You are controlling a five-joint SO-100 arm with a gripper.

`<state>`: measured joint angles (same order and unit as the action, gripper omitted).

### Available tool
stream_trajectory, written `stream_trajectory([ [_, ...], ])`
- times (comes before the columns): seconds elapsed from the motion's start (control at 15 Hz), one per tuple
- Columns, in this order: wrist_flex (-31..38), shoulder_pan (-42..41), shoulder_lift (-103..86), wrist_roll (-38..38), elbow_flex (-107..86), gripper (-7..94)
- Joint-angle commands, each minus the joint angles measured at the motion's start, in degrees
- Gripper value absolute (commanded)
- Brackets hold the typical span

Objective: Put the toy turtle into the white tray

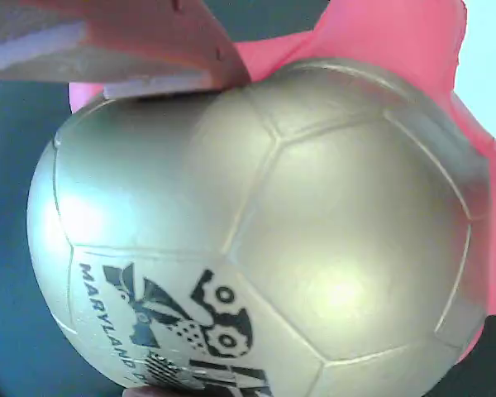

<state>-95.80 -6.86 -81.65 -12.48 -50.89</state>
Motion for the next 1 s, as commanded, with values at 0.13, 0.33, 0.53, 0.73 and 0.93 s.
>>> stream_trajectory([
  [0.13,-1.1,-7.3,5.6,1.8,4.6,0],
  [0.33,-1.3,-8.5,14.2,1.4,10.5,0],
  [0.53,0.2,-9.9,19.5,0.6,11.5,0],
  [0.73,3.0,-11.4,20.9,0.4,11.6,0],
  [0.93,4.6,-12.4,22.0,0.2,12.3,0],
])
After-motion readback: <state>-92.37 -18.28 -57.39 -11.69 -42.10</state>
